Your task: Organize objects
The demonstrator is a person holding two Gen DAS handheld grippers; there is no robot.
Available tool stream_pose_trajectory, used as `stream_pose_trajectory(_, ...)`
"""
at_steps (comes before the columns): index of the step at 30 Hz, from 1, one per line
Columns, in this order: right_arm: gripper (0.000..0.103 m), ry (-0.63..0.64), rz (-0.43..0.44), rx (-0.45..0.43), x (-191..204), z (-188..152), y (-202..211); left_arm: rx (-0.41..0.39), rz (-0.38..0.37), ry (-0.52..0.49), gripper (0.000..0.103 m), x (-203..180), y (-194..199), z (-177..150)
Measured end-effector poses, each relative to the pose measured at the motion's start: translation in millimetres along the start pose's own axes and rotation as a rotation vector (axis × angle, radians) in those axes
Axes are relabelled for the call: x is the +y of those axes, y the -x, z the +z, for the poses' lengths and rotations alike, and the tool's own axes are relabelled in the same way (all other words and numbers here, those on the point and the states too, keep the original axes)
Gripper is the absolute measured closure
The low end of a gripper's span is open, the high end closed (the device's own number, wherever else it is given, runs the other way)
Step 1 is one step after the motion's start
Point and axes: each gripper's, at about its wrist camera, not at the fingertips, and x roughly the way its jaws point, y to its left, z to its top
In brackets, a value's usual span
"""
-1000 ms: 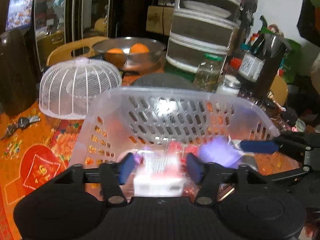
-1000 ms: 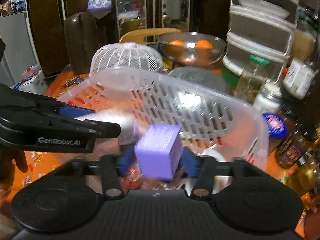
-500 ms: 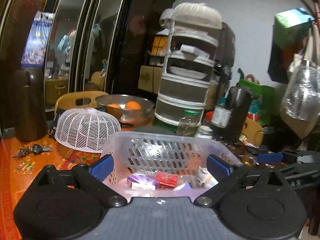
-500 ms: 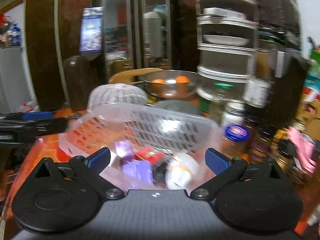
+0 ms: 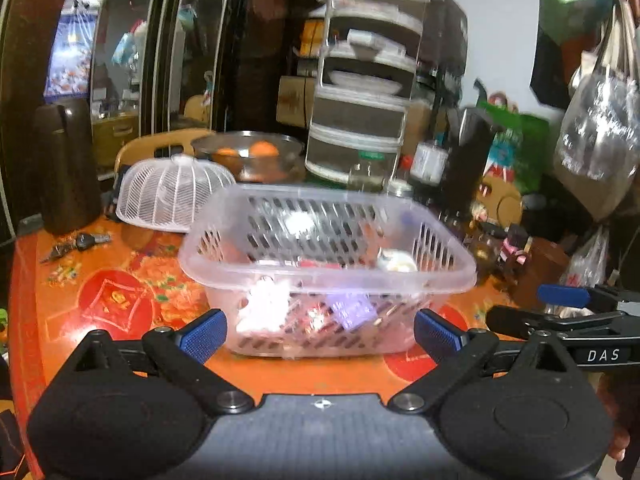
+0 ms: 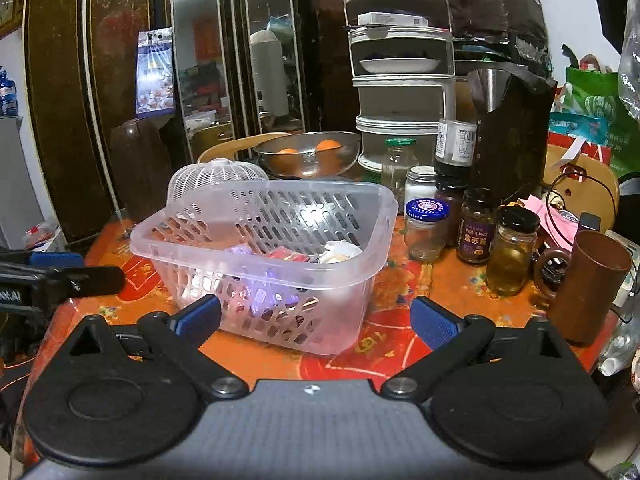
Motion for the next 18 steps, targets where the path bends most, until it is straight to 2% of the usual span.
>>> stream_pose_trajectory(5, 0.0, -0.058, -0.009, 0.066, -10.8, 3.3, -18.8, 0.018, 0.029, -0.007, 0.002, -0.9, -9.5, -0.3)
stream_pose_trajectory(10, 0.0, -0.067, 0.009, 0.098, -3.7, 2.3, -24.9, 0.059, 0.075, -0.02, 0.002, -0.5, -16.1, 2.8)
stream_pose_trajectory(14, 0.0, -0.035, 0.009, 0.114, 4.7, 2.8, -26.6, 0.067, 0.069, -0.026, 0.002, 1.7, -12.5, 6.0)
stream_pose_trajectory(18, 0.0, -0.075, 0.009, 0.121, 1.1, 11.0, -18.3, 0.06, 0.08, -0.023, 0.002, 4.5, -3.7, 11.2)
